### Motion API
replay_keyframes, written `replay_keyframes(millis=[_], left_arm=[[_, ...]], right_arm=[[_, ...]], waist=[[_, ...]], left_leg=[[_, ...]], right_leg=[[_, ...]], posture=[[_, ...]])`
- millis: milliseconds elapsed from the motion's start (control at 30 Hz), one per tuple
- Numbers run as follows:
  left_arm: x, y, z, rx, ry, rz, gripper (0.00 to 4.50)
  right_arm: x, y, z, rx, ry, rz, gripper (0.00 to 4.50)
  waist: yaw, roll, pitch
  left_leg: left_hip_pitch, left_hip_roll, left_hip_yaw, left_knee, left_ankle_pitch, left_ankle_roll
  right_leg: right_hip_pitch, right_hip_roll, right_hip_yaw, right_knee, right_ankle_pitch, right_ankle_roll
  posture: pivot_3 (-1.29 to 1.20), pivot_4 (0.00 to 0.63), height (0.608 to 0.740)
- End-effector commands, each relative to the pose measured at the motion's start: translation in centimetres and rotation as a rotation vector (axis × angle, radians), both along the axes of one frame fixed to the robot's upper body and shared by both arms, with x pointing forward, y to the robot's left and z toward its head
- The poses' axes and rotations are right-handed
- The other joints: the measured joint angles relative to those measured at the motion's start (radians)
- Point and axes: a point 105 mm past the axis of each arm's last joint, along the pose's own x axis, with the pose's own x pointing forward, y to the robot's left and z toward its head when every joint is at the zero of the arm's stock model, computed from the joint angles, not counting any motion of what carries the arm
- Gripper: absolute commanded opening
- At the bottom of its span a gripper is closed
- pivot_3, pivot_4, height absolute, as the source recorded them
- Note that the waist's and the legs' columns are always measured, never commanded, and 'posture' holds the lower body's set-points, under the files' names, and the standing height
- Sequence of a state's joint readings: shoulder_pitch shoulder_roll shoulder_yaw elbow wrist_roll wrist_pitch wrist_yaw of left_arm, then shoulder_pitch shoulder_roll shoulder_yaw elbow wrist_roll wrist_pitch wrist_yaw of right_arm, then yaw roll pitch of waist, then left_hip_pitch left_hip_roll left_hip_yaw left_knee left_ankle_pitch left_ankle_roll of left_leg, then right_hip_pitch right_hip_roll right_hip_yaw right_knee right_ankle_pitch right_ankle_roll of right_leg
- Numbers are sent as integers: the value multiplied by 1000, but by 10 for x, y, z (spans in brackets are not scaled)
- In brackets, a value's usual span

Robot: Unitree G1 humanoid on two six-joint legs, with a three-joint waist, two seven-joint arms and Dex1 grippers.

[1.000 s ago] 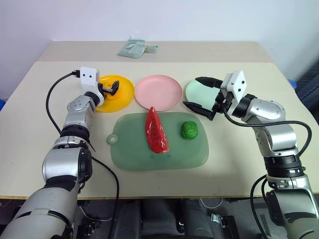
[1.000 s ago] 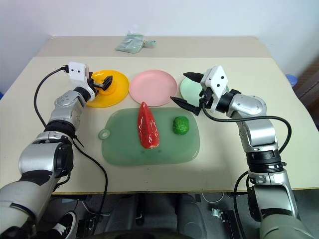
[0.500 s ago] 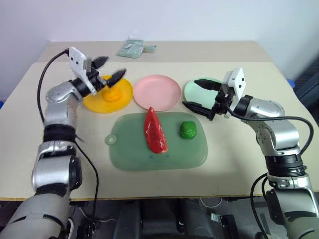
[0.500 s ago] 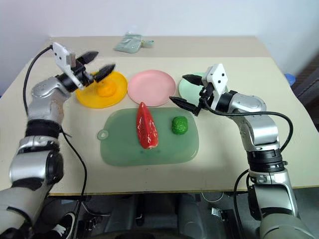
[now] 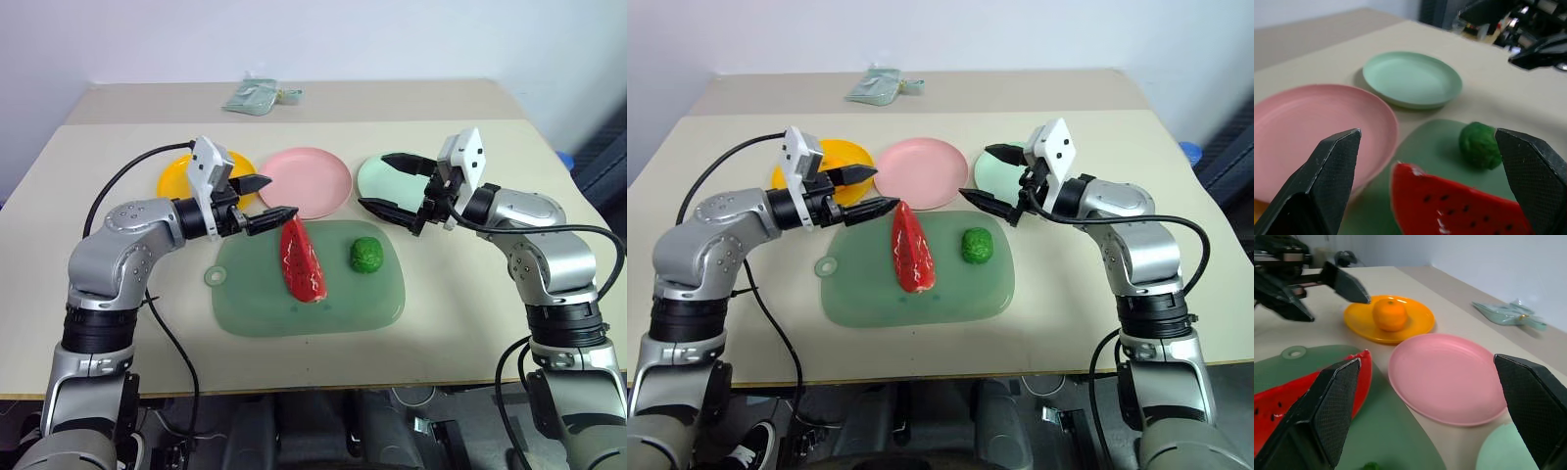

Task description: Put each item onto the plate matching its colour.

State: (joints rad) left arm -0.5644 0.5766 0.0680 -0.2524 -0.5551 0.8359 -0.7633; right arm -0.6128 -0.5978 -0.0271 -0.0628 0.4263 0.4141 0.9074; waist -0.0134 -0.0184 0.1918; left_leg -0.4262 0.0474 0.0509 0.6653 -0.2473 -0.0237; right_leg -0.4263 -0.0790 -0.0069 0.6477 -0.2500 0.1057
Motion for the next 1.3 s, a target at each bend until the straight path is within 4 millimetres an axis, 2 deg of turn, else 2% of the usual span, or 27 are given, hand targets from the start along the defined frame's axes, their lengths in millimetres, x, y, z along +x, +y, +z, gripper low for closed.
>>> replay_keyframes(millis=[33, 100, 233, 333, 467, 533, 667, 800, 1067, 1300], left_arm=[[9, 5, 6, 15, 14, 188, 4481], [12, 0, 16, 17, 2, 301, 4481], [0, -19, 26, -18, 39, 281, 4481], [-9, -30, 23, -17, 87, 213, 4481], [-6, -23, 22, -28, 105, 236, 4481], [-4, -19, 24, -85, 187, 244, 4481], [-9, -30, 17, -86, 263, 217, 4481], [-8, -35, 12, -64, 290, 252, 4481], [-6, -30, 6, -6, 285, 320, 4481], [-10, -28, -2, 6, 331, 294, 4481]], right_arm=[[0, 2, 11, 7, -52, 3, 4500], [1, 2, 11, 6, -54, 1, 4500], [2, 3, 8, 2, -55, 2, 4500], [3, 5, 7, 3, -56, 6, 4500], [4, 6, 10, 6, -61, 8, 4500], [4, 6, 10, 9, -60, 11, 4500], [4, 6, 8, 10, -57, 6, 4500], [5, 5, 8, 11, -56, 3, 4500], [6, 4, 5, 9, -59, 0, 4500], [8, 2, 6, 5, -64, -1, 4500]], waist=[[2, 0, 0], [8, 0, 0], [10, -2, 1], [2, -1, 1], [-1, -1, 1], [0, -1, 1], [6, -2, 1], [2, -1, 1], [2, -1, 1], [2, -1, 1]], left_leg=[[0, 0, 0, 0, 0, 0], [0, 0, 0, 1, 0, 0], [-1, -1, -1, 1, 0, 0], [0, -1, -1, 0, 0, 0], [0, 0, -1, 0, 0, 0], [0, 0, -1, 0, 0, 0], [0, -1, -1, 1, 0, 0], [0, -1, -1, 0, 0, 0], [0, -1, -2, 0, 0, 0], [0, -1, -2, 0, 0, 0]], right_leg=[[0, 0, 0, 0, 0, 0], [0, 0, 0, 0, 0, 0], [0, -1, 0, -1, 0, 0], [1, 0, 0, 0, 0, 0], [0, 0, 0, 0, 0, 0], [0, 0, 0, 0, 0, 0], [1, -1, 0, -1, 0, 0], [1, -1, 0, -1, 0, 0], [1, -1, 0, -1, 0, 0], [1, -1, 0, -1, 0, 0]], posture=[[0, 150, 740], [0, 150, 740], [0, 150, 740], [0, 150, 740], [0, 150, 740], [0, 150, 740], [0, 150, 740], [0, 150, 740], [0, 150, 740], [0, 150, 740]])
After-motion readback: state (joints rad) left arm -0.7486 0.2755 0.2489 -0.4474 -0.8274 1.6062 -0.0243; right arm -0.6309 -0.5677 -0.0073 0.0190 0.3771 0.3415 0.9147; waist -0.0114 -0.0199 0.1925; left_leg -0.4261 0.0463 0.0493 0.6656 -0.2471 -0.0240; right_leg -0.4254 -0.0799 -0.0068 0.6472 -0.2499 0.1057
